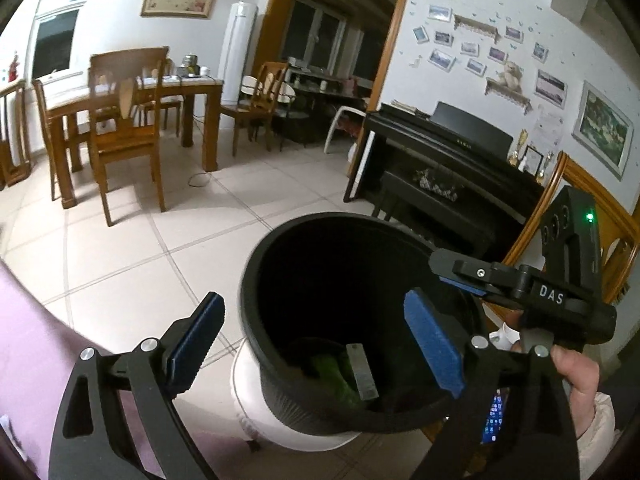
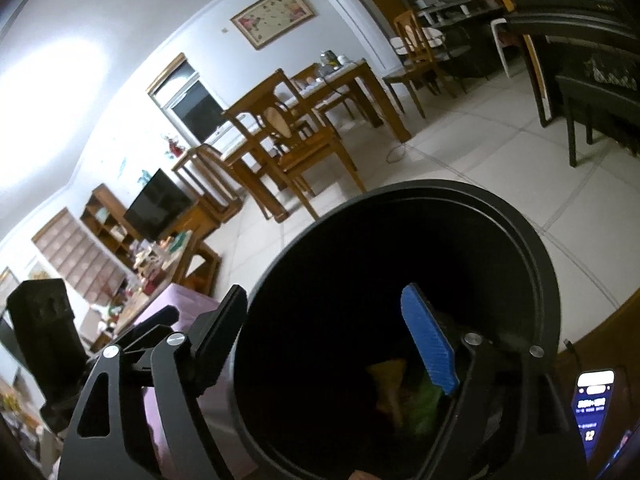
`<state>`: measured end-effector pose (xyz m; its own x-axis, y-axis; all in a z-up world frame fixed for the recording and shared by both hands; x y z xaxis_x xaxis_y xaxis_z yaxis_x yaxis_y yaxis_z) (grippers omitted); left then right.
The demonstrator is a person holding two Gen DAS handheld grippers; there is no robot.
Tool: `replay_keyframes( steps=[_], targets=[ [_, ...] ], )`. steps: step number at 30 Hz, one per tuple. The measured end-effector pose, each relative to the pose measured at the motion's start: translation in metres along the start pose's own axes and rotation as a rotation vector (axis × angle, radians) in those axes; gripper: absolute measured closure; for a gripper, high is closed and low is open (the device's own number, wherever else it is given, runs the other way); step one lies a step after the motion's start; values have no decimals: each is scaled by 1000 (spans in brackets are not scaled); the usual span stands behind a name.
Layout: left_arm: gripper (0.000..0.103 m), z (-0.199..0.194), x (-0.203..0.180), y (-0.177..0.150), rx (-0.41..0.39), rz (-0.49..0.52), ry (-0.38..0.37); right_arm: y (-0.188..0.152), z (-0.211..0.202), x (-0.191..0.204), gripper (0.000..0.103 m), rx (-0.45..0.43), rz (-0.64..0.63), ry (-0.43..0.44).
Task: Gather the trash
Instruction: 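Carry both bags over the black bin and open both tools to drop them, then move both open tools back over the table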
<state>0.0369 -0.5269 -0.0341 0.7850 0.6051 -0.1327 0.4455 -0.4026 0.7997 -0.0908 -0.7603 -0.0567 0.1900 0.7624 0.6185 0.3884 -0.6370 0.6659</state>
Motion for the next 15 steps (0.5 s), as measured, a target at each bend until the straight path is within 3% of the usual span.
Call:
replay_keyframes(
  steps=[8,15],
  targets=[
    [6,-55,44,-2,-72,-56,65,-8,26,57,19,60,-81,58],
    [6,-114,104,-15,-128,-132,154,-37,68,148,19,150,-188,126]
  ],
)
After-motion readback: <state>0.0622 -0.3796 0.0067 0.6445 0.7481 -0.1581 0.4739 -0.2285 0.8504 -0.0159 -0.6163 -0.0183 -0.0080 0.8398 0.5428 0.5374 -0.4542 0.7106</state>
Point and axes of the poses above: each gripper's, at about its wrist camera, not at the fingertips, and z roughly the way its jaws point, x to its left, y to its top, the point moved 8 cm from there along z, roughly the way its jaws point, and after that the axes turned 8 degrees about y, right-handed, at the moved point
